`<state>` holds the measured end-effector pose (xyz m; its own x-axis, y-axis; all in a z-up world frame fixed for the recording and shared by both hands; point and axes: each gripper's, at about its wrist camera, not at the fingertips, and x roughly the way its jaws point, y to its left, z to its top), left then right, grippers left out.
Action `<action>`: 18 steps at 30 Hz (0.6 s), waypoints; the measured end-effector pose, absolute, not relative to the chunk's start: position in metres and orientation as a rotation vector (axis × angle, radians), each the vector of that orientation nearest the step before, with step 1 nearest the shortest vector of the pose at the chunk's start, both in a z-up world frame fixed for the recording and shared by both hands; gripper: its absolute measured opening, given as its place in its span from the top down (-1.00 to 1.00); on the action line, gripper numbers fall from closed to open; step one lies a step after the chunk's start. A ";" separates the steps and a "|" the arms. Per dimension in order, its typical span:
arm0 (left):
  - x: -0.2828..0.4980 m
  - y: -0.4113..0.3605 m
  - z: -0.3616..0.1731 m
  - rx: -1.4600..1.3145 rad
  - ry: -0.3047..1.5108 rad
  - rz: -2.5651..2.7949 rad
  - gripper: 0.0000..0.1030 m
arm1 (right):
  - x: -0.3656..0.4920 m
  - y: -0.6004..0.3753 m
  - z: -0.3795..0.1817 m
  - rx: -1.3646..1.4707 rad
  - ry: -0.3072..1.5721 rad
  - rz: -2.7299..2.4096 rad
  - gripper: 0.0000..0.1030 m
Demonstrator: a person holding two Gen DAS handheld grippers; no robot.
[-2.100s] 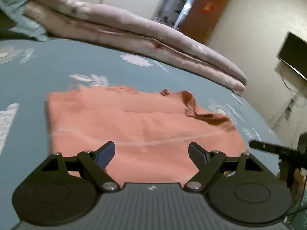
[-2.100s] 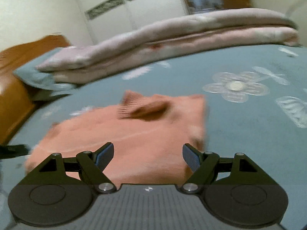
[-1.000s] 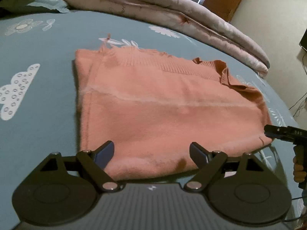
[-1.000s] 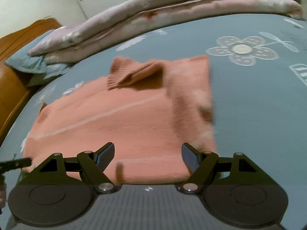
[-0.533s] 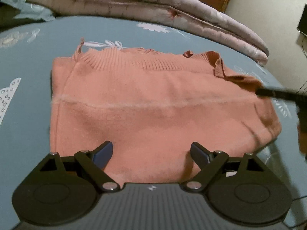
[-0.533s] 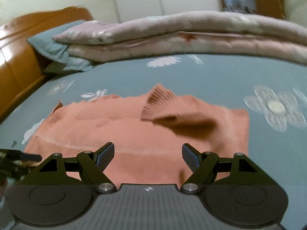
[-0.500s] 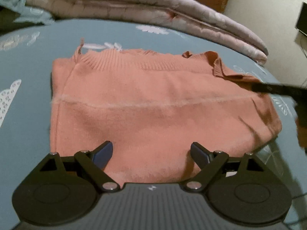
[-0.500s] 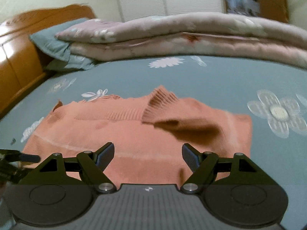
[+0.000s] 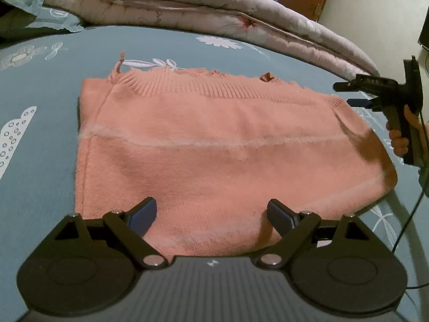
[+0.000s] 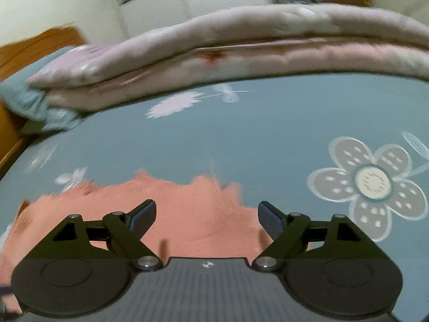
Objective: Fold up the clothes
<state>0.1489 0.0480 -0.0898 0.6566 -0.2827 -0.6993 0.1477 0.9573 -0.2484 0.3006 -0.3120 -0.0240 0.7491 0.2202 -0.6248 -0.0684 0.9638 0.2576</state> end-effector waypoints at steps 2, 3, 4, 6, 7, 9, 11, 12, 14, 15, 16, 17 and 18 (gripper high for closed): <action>0.148 0.050 -0.088 -0.183 0.817 -0.245 -0.73 | 0.284 -0.326 -0.021 0.311 0.682 0.117 -0.68; 0.147 0.051 -0.086 -0.196 0.815 -0.240 -0.73 | 0.271 -0.330 -0.019 0.340 0.666 0.101 -0.68; 0.145 0.053 -0.083 -0.211 0.811 -0.236 -0.73 | 0.256 -0.331 -0.018 0.356 0.653 0.093 -0.68; 0.140 0.059 -0.075 -0.231 0.770 -0.238 -0.73 | 0.225 -0.328 -0.021 0.350 0.646 0.081 -0.68; 0.138 0.063 -0.073 -0.232 0.750 -0.237 -0.73 | 0.209 -0.325 -0.024 0.333 0.655 0.070 -0.68; 0.135 0.069 -0.068 -0.233 0.711 -0.236 -0.73 | 0.182 -0.316 -0.031 0.300 0.687 0.058 -0.68; 0.140 0.076 -0.075 -0.223 0.749 -0.195 -0.73 | 0.157 -0.308 -0.039 0.275 0.716 0.053 -0.68; 0.145 0.080 -0.082 -0.226 0.787 -0.169 -0.73 | 0.148 -0.304 -0.042 0.270 0.727 0.048 -0.69; 0.147 0.086 -0.090 -0.244 0.805 -0.176 -0.71 | 0.135 -0.297 -0.047 0.283 0.746 0.038 -0.69; 0.146 0.085 -0.085 -0.251 0.800 -0.177 -0.72 | 0.130 -0.294 -0.049 0.294 0.755 0.032 -0.70; 0.146 0.085 -0.079 -0.255 0.794 -0.183 -0.69 | 0.126 -0.291 -0.049 0.296 0.755 0.024 -0.70; 0.146 0.084 -0.068 -0.243 0.755 -0.194 -0.69 | 0.122 -0.288 -0.046 0.289 0.746 0.011 -0.70; 0.146 0.083 -0.056 -0.211 0.694 -0.207 -0.69 | 0.119 -0.285 -0.041 0.284 0.735 0.004 -0.70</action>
